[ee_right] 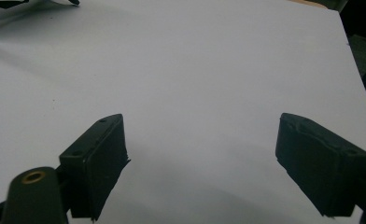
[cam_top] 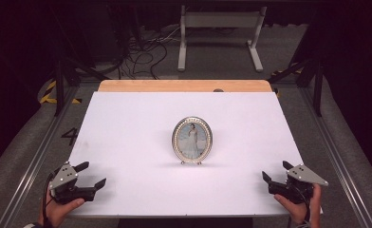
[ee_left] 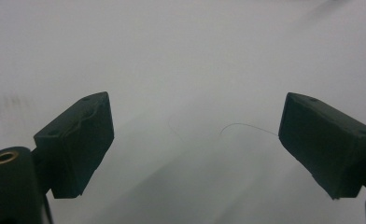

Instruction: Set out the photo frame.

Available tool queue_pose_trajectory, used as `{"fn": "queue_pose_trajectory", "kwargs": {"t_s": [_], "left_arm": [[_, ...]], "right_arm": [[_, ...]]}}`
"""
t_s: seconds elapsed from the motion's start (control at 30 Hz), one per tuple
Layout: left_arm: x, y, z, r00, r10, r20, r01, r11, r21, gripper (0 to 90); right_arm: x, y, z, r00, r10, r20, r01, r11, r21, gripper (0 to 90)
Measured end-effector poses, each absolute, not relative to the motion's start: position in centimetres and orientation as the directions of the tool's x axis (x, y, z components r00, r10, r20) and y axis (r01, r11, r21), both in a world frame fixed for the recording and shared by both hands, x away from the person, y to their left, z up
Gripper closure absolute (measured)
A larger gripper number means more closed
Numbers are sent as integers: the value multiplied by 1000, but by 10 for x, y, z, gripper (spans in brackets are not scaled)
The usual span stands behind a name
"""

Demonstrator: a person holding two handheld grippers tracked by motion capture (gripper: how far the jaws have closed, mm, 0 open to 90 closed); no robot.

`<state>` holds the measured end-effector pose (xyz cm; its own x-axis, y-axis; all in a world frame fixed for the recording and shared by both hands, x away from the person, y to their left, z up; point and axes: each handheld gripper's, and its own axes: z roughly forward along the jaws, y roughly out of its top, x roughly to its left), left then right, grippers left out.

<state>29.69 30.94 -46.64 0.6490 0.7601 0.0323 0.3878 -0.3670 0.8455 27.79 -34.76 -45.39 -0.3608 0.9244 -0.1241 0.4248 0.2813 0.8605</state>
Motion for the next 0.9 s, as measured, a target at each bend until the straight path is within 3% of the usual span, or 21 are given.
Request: {"fn": "queue_pose_trajectory", "kwargs": {"t_s": [0.9], "left_arm": [[298, 300, -467, 661, 747, 74, 376, -415, 828, 105]], "right_arm": [[275, -344, -450, -348, 924, -161, 398, 301, 867, 153]]}}
